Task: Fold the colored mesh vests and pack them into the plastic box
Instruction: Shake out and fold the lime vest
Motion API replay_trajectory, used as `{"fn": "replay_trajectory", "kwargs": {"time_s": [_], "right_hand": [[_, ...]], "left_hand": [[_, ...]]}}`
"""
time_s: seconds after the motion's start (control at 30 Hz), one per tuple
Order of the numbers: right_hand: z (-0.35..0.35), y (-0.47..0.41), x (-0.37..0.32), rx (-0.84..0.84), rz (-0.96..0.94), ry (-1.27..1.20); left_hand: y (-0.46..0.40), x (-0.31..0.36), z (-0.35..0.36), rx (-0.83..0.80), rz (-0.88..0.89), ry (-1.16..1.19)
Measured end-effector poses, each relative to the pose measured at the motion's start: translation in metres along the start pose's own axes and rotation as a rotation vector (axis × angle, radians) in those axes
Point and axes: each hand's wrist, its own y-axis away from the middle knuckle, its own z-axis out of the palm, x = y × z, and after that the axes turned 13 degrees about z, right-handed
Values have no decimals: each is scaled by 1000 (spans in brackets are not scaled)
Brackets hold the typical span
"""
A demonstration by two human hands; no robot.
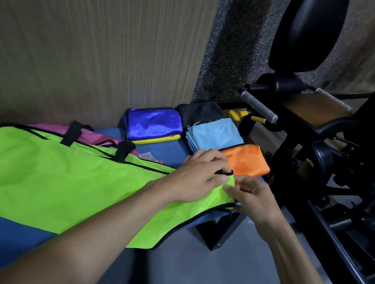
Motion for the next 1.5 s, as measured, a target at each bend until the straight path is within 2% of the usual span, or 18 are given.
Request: {"fn": "replay_trajectory", "kwargs": {"time_s": [0.17,0.33,0.47,0.77,0.9,1.0,1.13,1.33,1.5], "right_hand": [[0,-5,5,22,44,23],[-1,-8,8,6,59,54],[2,-7,5,18,60,51],[4,-6,5,88,102,81],[6,-9,6,130,131,97],[6,-13,9,149,141,116],[8,-17,10,150,154,126],[9,-21,10,154,148,133],[10,-21,10,155,136,135]], "left_hand": [[42,-19,-17,131,-41,-181],[76,-48,-33,-54,-140,-320],[76,-49,-32,-52,-120,-302],[57,-44,-37,-181,-194,-103],[58,-52,-45,-234,-226,-109],[64,-53,-51,-288,-178,-240],[80,-58,-52,-148,-66,-447],[101,-60,-36,74,57,-510],[105,-59,-32,67,104,-474]]}}
